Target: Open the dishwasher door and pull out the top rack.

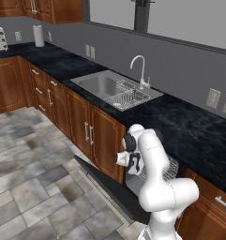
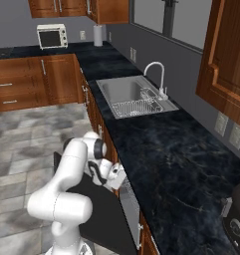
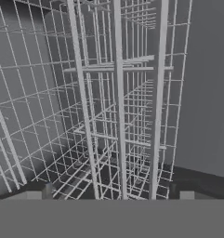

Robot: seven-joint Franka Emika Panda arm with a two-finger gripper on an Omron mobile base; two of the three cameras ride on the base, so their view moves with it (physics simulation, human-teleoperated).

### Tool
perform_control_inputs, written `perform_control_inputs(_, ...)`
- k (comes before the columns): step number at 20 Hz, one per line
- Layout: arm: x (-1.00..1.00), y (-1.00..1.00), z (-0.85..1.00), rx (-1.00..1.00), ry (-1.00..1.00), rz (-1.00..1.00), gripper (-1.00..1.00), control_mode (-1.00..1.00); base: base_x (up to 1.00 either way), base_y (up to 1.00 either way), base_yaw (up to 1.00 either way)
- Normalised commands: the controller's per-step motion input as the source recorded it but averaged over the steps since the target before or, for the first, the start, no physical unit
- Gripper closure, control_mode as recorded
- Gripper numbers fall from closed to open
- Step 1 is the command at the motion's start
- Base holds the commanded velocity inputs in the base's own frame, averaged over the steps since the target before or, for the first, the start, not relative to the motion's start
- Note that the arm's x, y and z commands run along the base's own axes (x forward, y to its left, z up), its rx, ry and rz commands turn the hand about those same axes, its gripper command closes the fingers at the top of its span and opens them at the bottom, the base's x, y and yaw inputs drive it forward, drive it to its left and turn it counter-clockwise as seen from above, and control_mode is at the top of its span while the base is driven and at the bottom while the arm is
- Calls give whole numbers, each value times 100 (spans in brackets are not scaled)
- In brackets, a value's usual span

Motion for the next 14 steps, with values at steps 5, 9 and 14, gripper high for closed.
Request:
perform_control_inputs(5,26,-9,-28,-2,3,0,-100,-100,0,0,0)
perform_control_inputs(9,11,-7,-11,-6,0,0,-100,-100,0,0,0)
perform_control_inputs(14,8,-12,-6,-7,0,0,-100,-100,0,0,0)
